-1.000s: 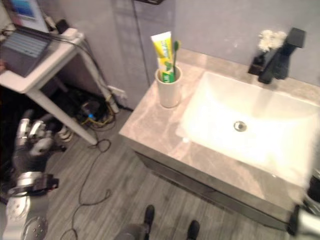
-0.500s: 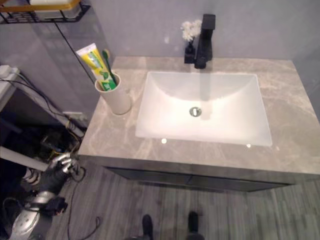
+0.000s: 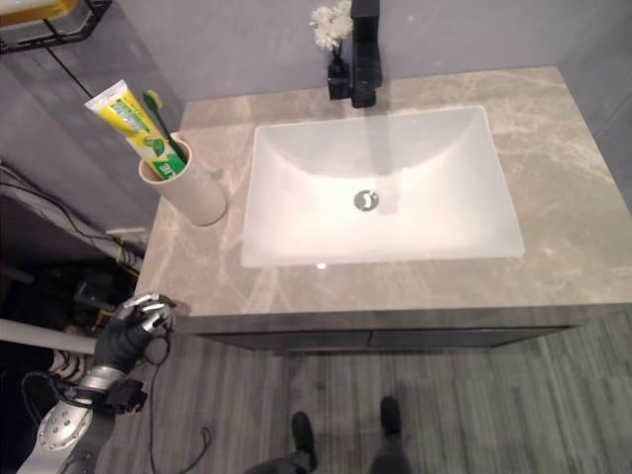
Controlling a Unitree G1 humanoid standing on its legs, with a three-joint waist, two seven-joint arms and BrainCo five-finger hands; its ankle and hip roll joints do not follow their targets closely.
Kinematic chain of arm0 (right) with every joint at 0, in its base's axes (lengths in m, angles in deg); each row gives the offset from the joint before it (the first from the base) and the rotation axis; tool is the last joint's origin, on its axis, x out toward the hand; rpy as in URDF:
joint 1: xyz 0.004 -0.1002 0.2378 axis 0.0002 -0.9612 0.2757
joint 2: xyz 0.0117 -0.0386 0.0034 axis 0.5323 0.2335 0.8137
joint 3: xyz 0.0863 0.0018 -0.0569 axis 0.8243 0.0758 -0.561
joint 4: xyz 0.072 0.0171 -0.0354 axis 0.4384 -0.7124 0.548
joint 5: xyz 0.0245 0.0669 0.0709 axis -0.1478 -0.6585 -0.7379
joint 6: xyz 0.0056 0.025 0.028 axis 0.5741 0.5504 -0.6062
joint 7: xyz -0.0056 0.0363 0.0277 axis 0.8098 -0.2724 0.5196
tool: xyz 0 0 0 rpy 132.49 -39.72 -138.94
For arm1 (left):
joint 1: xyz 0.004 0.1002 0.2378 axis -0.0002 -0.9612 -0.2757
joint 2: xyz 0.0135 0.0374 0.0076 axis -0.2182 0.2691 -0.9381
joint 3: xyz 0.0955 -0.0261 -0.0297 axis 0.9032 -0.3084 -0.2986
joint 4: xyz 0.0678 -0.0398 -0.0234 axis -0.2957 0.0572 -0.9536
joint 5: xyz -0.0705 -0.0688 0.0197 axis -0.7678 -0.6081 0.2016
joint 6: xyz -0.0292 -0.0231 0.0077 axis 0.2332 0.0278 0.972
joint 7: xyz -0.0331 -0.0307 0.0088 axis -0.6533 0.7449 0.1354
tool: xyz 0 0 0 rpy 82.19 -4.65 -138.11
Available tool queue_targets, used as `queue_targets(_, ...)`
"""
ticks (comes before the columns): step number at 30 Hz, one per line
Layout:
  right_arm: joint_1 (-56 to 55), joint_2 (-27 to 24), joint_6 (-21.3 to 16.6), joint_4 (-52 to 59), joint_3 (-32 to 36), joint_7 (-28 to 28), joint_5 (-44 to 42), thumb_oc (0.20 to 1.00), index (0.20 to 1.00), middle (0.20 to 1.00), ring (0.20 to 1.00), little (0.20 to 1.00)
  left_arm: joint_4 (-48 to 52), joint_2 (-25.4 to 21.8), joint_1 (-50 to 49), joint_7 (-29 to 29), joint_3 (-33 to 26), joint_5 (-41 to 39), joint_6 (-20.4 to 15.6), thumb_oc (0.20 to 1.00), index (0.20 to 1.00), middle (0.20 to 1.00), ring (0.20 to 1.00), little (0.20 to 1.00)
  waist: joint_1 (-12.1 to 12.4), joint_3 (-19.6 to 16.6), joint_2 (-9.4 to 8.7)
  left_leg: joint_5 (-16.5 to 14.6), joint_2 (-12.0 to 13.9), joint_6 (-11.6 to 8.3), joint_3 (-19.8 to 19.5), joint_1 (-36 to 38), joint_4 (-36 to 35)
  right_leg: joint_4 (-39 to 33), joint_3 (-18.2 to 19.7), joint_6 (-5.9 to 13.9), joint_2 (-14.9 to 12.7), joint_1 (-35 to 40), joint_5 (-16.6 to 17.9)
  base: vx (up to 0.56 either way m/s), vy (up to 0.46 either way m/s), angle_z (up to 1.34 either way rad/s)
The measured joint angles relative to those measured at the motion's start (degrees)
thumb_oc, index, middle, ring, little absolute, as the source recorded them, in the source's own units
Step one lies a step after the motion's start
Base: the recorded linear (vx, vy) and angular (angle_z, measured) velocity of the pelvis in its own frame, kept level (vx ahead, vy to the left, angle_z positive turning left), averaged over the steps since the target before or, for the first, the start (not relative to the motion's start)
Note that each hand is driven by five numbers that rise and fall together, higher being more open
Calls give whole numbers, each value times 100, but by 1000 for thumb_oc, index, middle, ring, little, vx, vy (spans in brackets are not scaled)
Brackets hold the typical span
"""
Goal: Put brush and paste in cup on sink, flatten towel.
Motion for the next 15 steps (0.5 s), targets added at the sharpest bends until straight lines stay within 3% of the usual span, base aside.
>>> queue_targets(2,7,236,263,-221,-232,-267,165,1000,1000,1000,1000,1000,153,19,17,6,-212,18,-56,200,200,200,200,200,94,6,35,3,5,1,-9,20,1,37,-12,-6,3,34,12,10,-86,3)
queue_targets(4,-9,504,448,-411,-923,-592,612,1000,1000,1000,1000,1000,346,190,92,3,-404,13,-101,200,200,200,200,200,91,56,13,6,16,-3,-85,93,2,24,-92,-6,13,143,1,17,-80,16)
queue_targets(8,150,1059,671,-205,-1434,-1163,1005,1000,1000,1000,1000,1000,479,207,390,-100,-317,-20,-98,200,200,200,200,200,203,54,73,23,-6,-35,-202,100,-2,-9,-208,2,-14,222,-17,3,-42,16)
queue_targets(10,212,1075,726,24,-1979,-1321,1327,1000,1000,1000,1000,1000,488,192,440,-190,-281,-19,-93,200,200,200,200,200,209,50,105,6,-15,-59,-242,80,-3,-9,-236,4,-24,218,-18,-8,-37,8)
queue_targets(11,213,1003,722,454,-2986,-1526,1899,1000,1000,1000,1000,1000,484,145,515,-245,-210,-25,-80,200,200,200,200,200,203,51,104,15,-8,-71,-269,71,-1,-8,-250,0,-16,215,-16,-23,-25,6)
queue_targets(15,531,940,685,568,-3092,-1709,2610,1000,1000,1000,1000,1000,443,149,555,-358,-28,-25,-52,200,200,200,200,200,210,29,153,30,-10,-75,-266,-52,-2,-8,-242,-8,-17,88,-3,-5,-4,1)
